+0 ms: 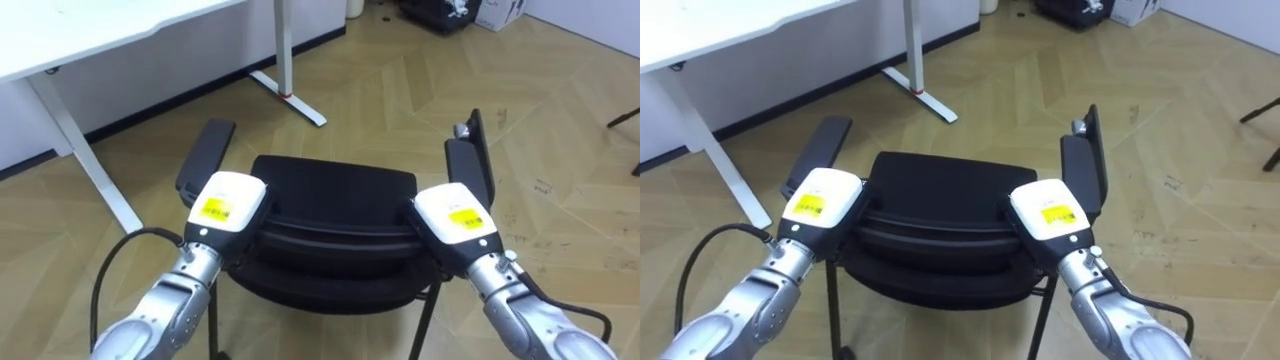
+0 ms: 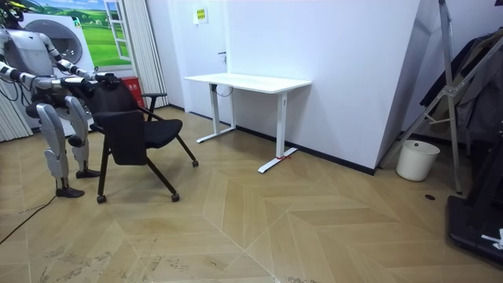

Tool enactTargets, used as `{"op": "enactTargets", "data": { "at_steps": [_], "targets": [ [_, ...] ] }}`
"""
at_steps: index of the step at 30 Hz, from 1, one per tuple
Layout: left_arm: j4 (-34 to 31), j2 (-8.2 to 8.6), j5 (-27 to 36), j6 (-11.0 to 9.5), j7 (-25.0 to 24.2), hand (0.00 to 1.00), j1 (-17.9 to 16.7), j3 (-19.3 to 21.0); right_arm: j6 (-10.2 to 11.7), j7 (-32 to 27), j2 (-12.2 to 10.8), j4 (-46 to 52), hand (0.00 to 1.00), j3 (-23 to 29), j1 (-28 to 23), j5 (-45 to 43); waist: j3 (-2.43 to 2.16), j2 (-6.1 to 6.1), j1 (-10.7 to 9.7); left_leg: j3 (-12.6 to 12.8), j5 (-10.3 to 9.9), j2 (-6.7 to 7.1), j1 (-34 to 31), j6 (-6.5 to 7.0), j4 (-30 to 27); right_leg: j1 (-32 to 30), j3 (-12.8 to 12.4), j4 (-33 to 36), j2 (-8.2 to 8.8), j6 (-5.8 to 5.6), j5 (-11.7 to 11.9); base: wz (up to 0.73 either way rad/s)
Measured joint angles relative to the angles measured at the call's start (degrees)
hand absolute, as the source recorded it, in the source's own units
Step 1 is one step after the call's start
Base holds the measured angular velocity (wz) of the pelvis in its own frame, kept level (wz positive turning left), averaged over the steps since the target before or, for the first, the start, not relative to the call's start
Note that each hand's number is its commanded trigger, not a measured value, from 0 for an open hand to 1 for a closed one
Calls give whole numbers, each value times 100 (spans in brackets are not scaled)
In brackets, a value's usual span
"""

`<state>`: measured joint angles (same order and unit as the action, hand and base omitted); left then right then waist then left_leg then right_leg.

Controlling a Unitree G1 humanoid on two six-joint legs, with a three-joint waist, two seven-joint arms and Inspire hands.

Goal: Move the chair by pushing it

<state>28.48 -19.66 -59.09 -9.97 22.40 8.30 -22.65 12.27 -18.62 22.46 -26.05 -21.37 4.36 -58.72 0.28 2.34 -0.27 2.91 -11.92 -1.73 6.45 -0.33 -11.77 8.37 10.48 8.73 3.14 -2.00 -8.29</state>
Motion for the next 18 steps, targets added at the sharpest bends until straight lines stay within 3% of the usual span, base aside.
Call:
{"op": "enactTargets", "data": {
  "at_steps": [4,6,9,11,12,13,15,17,18],
  "targets": [
    [332,2,-31,-158,20,100,225,13,-31,96,-57,-24,100,3,3,-11,20,-2,93,-81,-323,-199,-337,-133,-858,-74,125,426,-118,137,-283,15],
    [428,38,-50,-207,3,100,268,65,-23,131,-62,-7,100,10,1,-34,22,28,89,32,-326,-246,-578,-141,-1339,-127,202,597,-98,178,-463,28],
    [422,44,-71,-232,5,100,200,105,45,209,-42,1,100,12,-9,-24,31,30,52,294,-284,-450,-944,-170,-2064,-144,382,775,-108,331,-673,33],
    [390,13,-76,-248,83,100,138,116,86,250,-40,17,100,9,-5,-19,81,116,106,352,-64,-550,-1372,-211,-2677,-159,447,926,-99,443,-753,21],
    [391,9,-77,-259,116,100,128,117,94,251,-31,30,100,9,-10,-18,78,123,97,348,-65,-549,-1500,-220,-2724,-166,475,929,-97,477,-773,25],
    [393,15,-76,-284,183,100,124,117,98,256,26,99,100,10,-12,-16,58,131,98,351,-61,-515,-1741,-227,-2375,-207,525,948,-98,507,-794,5],
    [384,28,-74,-288,273,100,69,119,93,266,73,165,100,3,-20,-21,62,66,219,444,127,-453,-2013,-200,-1475,-279,588,1016,-77,478,-879,-20],
    [323,20,-78,-298,389,100,-57,119,147,277,106,191,100,0,-57,-30,25,13,336,470,754,-355,-2081,-81,-716,-223,654,1058,-65,370,-1001,-31],
    [269,-2,-78,-297,407,100,-100,119,153,266,105,197,100,-1,-69,-31,21,0,360,455,894,-334,-2068,-47,-616,-223,671,1069,-28,339,-1023,-19]
  ]
}}
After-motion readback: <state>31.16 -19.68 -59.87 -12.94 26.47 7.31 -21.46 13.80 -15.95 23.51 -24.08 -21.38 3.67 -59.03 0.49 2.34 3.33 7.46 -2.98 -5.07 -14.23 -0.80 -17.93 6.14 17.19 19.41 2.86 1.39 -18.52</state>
